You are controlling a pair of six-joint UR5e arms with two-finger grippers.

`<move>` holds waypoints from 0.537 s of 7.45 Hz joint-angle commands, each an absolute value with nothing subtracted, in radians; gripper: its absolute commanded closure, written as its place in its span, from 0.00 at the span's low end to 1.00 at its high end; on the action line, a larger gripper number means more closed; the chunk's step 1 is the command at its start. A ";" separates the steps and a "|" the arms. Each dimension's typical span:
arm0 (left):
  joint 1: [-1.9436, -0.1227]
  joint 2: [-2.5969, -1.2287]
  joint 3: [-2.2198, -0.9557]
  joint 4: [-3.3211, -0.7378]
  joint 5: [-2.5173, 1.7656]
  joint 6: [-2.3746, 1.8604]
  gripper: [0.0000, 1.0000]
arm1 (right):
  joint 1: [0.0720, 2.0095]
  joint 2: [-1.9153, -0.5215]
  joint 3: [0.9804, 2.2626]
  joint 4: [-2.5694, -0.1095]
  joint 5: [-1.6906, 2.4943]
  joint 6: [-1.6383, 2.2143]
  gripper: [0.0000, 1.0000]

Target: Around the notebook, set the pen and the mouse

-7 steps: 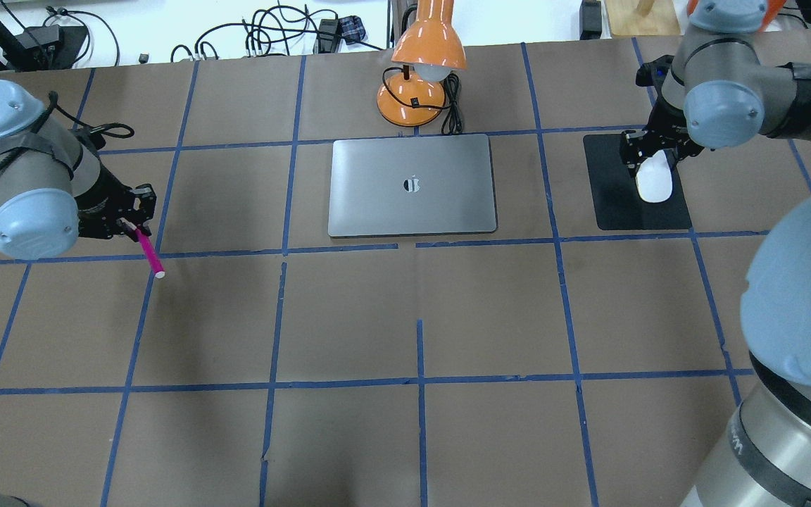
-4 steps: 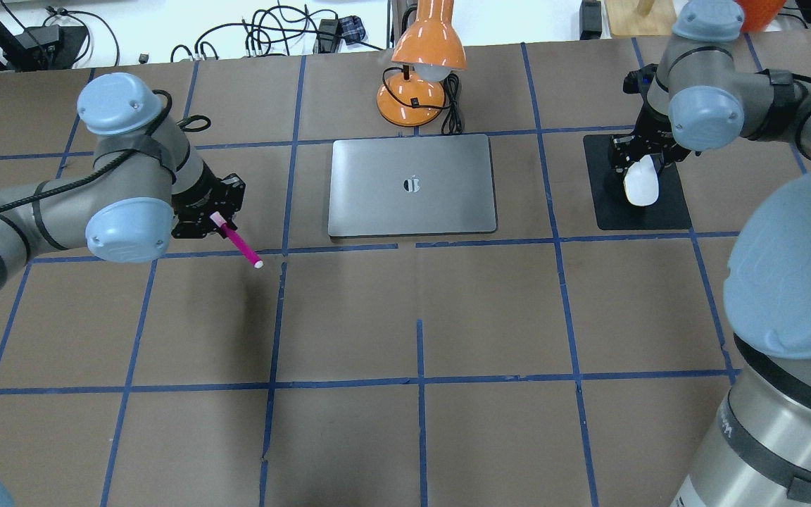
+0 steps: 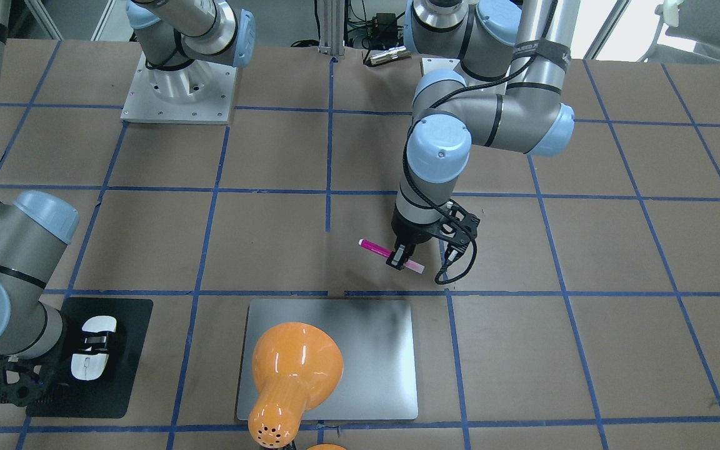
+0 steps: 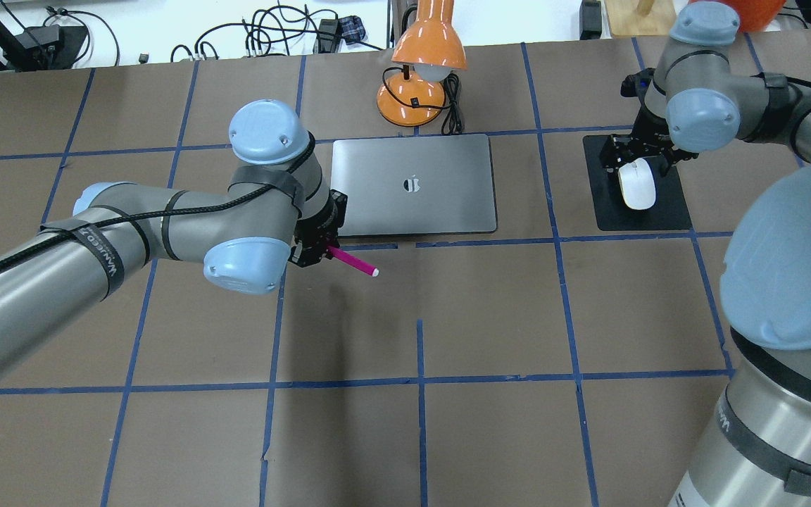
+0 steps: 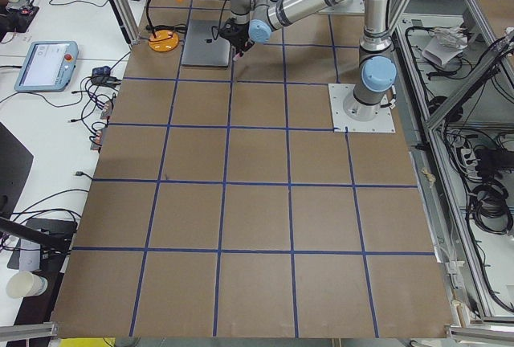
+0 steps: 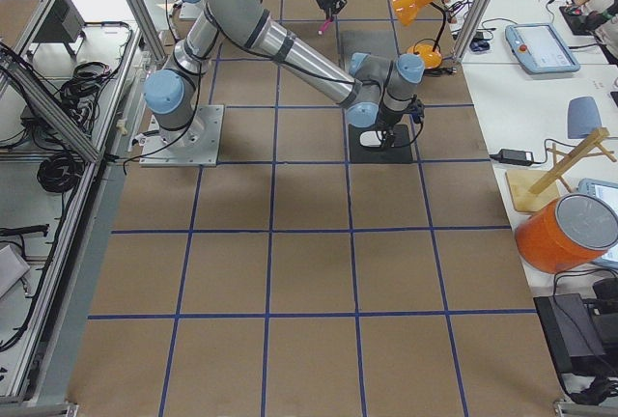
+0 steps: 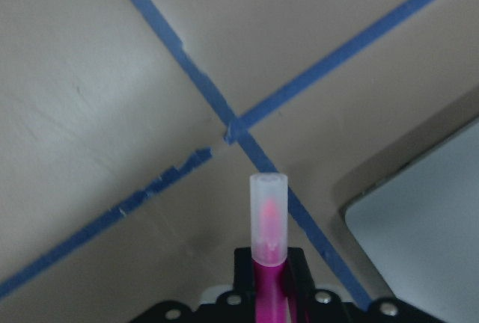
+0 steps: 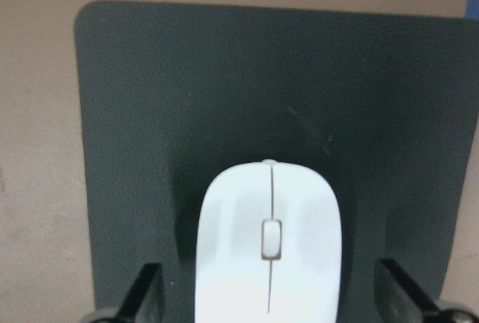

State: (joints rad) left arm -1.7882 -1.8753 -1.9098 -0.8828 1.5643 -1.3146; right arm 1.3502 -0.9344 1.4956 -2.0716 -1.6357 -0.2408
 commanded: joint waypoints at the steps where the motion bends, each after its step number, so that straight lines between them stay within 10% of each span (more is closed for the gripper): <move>1: -1.877 -1.890 -1.907 -0.879 1.540 -1.489 1.00 | 1.356 -0.949 1.406 -1.981 -1.640 -0.239 0.00; 4: -1.948 -1.925 -1.907 -0.865 1.542 -1.716 1.00 | 1.402 -1.067 1.336 -1.754 -1.640 -0.224 0.00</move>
